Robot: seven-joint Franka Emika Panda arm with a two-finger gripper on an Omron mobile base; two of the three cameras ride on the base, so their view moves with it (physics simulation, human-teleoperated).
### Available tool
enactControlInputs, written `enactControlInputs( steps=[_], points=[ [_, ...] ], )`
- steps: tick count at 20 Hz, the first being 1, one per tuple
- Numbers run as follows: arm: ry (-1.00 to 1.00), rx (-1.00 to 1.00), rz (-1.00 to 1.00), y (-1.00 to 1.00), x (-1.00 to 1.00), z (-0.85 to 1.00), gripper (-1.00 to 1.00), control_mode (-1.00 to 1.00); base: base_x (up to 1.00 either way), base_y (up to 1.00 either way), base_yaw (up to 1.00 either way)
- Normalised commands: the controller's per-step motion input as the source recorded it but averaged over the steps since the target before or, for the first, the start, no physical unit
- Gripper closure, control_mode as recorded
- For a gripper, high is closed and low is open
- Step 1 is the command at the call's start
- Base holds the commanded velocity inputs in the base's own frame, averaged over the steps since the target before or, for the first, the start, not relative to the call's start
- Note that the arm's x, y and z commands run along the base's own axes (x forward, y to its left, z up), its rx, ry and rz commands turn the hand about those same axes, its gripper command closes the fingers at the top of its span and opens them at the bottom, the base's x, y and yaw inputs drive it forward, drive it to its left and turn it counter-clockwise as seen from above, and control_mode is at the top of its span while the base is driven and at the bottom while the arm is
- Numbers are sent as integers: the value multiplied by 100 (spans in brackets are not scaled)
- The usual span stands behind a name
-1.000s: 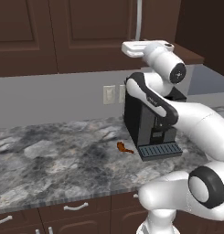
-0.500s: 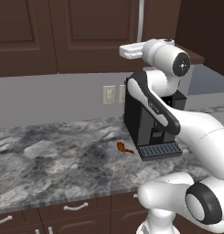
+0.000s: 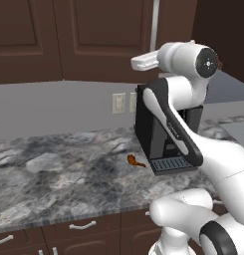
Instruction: Retrieve the tupperware from the cabinet, then place the raw meat into the tupperware to avoid contamination.
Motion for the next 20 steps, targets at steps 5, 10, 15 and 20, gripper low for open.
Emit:
enactControlInputs(
  steps=[5,10,15,20],
  points=[
    [12,-15,0,89,-62,-32,100,-100,0,0,0],
    [14,-14,0,93,-58,-31,100,-100,0,0,0],
    [12,-12,0,83,-35,-24,100,-100,0,0,0],
    [7,-7,0,45,-8,-13,-100,-100,0,0,0]
  ],
)
